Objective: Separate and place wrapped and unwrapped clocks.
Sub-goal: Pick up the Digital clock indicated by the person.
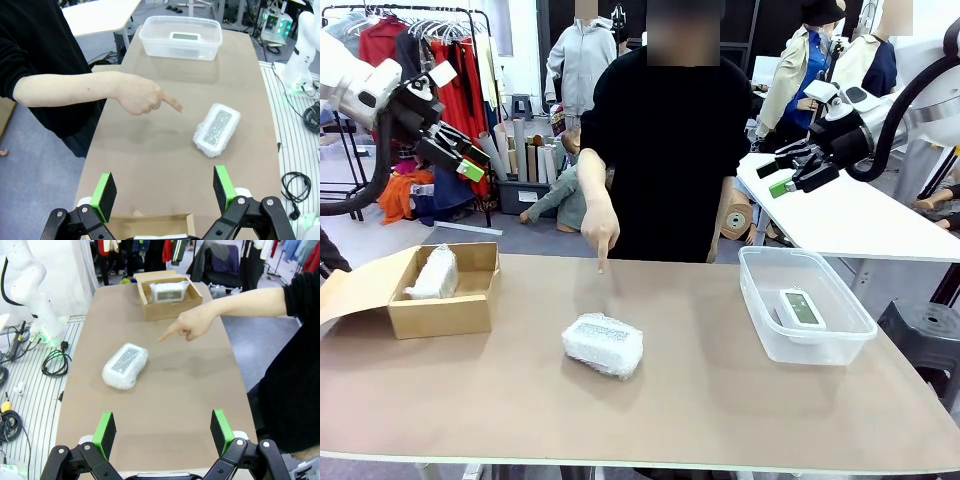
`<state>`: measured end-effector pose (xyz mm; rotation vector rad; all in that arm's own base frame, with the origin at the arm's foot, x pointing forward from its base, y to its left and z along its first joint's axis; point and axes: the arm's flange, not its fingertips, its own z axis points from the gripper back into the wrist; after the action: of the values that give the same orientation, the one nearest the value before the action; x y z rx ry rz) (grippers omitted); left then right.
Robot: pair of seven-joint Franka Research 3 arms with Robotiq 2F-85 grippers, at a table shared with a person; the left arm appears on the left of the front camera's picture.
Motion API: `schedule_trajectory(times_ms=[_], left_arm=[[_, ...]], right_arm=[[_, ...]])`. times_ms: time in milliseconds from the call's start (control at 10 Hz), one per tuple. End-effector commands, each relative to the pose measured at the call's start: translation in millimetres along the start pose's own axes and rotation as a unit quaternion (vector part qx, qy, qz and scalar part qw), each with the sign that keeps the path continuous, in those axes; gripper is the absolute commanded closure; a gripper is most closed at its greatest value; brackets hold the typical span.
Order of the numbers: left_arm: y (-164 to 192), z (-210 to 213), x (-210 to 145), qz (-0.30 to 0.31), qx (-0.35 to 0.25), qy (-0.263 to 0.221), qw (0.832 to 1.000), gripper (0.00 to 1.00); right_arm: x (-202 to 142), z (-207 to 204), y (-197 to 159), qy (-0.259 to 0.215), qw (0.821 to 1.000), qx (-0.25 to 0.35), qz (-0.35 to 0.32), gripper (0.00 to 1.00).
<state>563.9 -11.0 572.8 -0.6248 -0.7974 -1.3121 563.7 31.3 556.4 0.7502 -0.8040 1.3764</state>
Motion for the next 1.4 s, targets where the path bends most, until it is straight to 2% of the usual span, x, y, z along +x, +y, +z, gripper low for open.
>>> schedule_trajectory(times_ms=[0, 600, 800, 1000, 1100, 1300], left_arm=[[-0.5, 0.3, -0.4, 0.0, -0.001, -0.001, 1.0, 0.0], [0.0, 0.0, 0.0, 0.0, 0.0, 0.0, 1.0, 0.0], [-25.1, -8.1, 26.6, -0.006, -0.022, 0.013, 1.0, 0.0], [-51.7, -18.0, 43.7, -0.023, -0.036, 0.057, 0.997, 0.0], [-61.4, -19.4, 51.2, -0.045, -0.05, 0.073, 0.995, 0.0], [-91.6, -27.5, 69.2, -0.115, -0.095, 0.073, 0.986, 0.0]], right_arm=[[1.4, 1.0, 0.7, 0.0, 1.0, -0.001, 0.004, 0.0], [1.4, 1.0, 0.7, 0.0, 1.0, -0.001, 0.004, 0.0], [1.4, 1.0, 0.7, 0.0, 1.0, -0.001, 0.004, 0.0], [1.4, 1.0, 0.7, 0.0, 1.0, -0.001, 0.004, 0.0], [1.4, 1.0, 0.7, 0.0, 1.0, -0.001, 0.004, 0.0], [1.4, 1.0, 0.7, 0.0, 1.0, -0.001, 0.004, 0.0]])
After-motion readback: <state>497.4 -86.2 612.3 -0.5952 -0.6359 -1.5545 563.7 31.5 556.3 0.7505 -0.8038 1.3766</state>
